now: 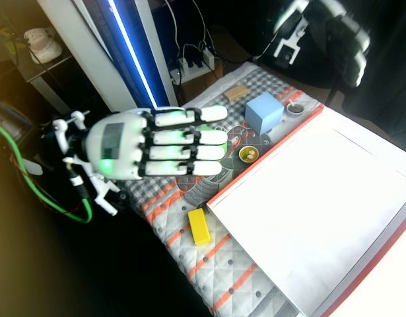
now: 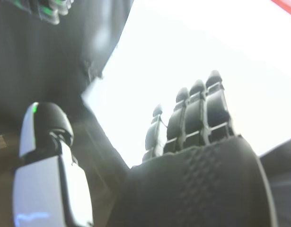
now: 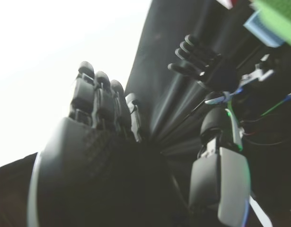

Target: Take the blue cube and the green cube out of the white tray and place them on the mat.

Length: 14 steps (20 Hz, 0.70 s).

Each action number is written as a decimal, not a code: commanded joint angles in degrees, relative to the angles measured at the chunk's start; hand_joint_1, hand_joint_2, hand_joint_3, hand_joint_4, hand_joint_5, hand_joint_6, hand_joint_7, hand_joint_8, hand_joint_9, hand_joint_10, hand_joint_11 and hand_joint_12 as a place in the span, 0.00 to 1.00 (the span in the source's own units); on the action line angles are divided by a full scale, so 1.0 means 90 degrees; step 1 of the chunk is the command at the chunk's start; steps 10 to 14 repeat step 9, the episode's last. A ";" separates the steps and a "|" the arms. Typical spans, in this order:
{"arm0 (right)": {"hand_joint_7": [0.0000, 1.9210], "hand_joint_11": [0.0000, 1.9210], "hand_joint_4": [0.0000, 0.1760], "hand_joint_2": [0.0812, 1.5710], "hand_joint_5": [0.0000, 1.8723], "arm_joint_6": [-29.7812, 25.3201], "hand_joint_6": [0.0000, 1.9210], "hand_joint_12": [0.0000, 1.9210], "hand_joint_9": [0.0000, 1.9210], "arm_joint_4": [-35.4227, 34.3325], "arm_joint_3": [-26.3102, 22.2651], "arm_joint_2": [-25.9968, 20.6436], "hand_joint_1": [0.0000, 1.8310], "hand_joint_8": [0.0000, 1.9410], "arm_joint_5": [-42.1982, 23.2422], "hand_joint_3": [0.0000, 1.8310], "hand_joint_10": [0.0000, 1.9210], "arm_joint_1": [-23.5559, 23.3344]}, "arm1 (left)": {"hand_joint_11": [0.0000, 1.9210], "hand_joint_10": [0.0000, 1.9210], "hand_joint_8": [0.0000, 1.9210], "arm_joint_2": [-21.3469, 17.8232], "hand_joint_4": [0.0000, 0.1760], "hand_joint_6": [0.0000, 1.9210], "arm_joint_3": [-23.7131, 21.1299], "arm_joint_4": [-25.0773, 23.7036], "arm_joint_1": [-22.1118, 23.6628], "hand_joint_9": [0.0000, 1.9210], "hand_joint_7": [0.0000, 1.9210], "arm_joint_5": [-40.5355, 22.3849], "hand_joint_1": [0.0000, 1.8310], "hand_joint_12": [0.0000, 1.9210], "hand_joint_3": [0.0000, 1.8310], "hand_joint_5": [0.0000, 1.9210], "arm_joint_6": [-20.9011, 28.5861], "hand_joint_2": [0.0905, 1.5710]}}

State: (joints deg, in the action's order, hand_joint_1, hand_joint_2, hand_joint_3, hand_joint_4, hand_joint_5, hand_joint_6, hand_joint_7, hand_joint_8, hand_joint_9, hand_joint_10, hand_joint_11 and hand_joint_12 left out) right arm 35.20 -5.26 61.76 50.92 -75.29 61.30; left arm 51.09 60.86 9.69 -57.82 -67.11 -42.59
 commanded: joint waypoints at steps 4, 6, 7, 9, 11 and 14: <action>0.11 0.07 0.60 0.73 0.10 0.0052 0.00 0.02 0.12 -0.0122 -0.0137 -0.0133 0.37 0.00 -0.1254 0.00 0.00 0.0025 | 0.02 0.00 0.00 -0.0111 1.00 0.00 -0.0196 0.0346 -0.0460 0.04 0.00 -0.2185 0.29 0.27 0.00 0.00 0.0484 0.54; 0.11 0.08 0.45 0.74 0.09 0.0109 0.00 0.02 0.12 -0.0121 -0.0207 -0.0150 0.33 0.00 -0.1534 0.00 0.00 0.0123 | 0.00 0.00 0.00 -0.0140 1.00 0.00 -0.0284 0.0367 -0.0570 0.05 0.01 -0.2558 0.25 0.40 0.00 0.00 0.0492 0.54; 0.12 0.09 0.52 0.72 0.10 0.0180 0.00 0.03 0.12 -0.0121 -0.0258 -0.0176 0.30 0.00 -0.1708 0.00 0.00 0.0159 | 0.00 0.00 0.00 -0.0171 1.00 0.00 -0.0343 0.0381 -0.0635 0.05 0.01 -0.2787 0.26 0.37 0.00 0.00 0.0499 0.54; 0.13 0.09 0.61 0.66 0.09 0.0490 0.00 0.02 0.12 -0.0150 -0.0437 -0.0295 0.30 0.00 -0.2240 0.00 0.00 0.0186 | 0.00 0.01 0.00 -0.0246 0.95 0.00 -0.0438 0.0575 -0.0852 0.02 0.00 -0.3360 0.28 0.24 0.01 0.00 0.0499 0.63; 0.13 0.09 0.61 0.66 0.09 0.0490 0.00 0.02 0.12 -0.0150 -0.0437 -0.0295 0.30 0.00 -0.2240 0.00 0.00 0.0186 | 0.00 0.01 0.00 -0.0246 0.95 0.00 -0.0438 0.0575 -0.0852 0.02 0.00 -0.3360 0.28 0.24 0.01 0.00 0.0499 0.63; 0.13 0.09 0.61 0.66 0.09 0.0490 0.00 0.02 0.12 -0.0150 -0.0437 -0.0295 0.30 0.00 -0.2240 0.00 0.00 0.0186 | 0.00 0.01 0.00 -0.0246 0.95 0.00 -0.0438 0.0575 -0.0852 0.02 0.00 -0.3360 0.28 0.24 0.01 0.00 0.0499 0.63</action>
